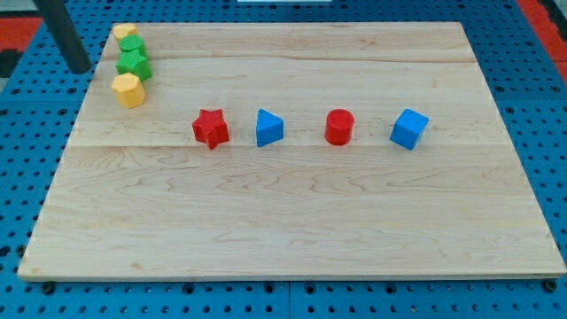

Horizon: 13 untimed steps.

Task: Push the yellow heart diagonal to the red star

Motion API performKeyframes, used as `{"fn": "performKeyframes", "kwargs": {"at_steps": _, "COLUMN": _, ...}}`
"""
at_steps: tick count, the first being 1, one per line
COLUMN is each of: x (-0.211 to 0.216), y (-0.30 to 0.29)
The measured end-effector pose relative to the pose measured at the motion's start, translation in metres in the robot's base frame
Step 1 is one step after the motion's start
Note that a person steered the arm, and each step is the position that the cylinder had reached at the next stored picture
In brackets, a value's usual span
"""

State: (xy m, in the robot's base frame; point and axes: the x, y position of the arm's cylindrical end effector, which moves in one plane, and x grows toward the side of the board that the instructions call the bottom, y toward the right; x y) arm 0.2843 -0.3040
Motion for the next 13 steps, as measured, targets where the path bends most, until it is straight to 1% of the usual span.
{"fn": "performKeyframes", "kwargs": {"at_steps": 1, "x": -0.069, "y": 0.027}}
{"fn": "performKeyframes", "kwargs": {"at_steps": 2, "x": -0.085, "y": 0.032}}
{"fn": "performKeyframes", "kwargs": {"at_steps": 3, "x": -0.029, "y": 0.1}}
{"fn": "performKeyframes", "kwargs": {"at_steps": 4, "x": -0.012, "y": 0.172}}
{"fn": "performKeyframes", "kwargs": {"at_steps": 5, "x": -0.024, "y": 0.188}}
{"fn": "performKeyframes", "kwargs": {"at_steps": 6, "x": -0.046, "y": 0.19}}
{"fn": "performKeyframes", "kwargs": {"at_steps": 7, "x": -0.043, "y": 0.25}}
{"fn": "performKeyframes", "kwargs": {"at_steps": 8, "x": -0.022, "y": 0.283}}
{"fn": "performKeyframes", "kwargs": {"at_steps": 9, "x": -0.048, "y": 0.272}}
{"fn": "performKeyframes", "kwargs": {"at_steps": 10, "x": -0.035, "y": 0.277}}
{"fn": "performKeyframes", "kwargs": {"at_steps": 11, "x": 0.001, "y": 0.286}}
{"fn": "performKeyframes", "kwargs": {"at_steps": 12, "x": 0.027, "y": 0.285}}
{"fn": "performKeyframes", "kwargs": {"at_steps": 13, "x": 0.006, "y": 0.281}}
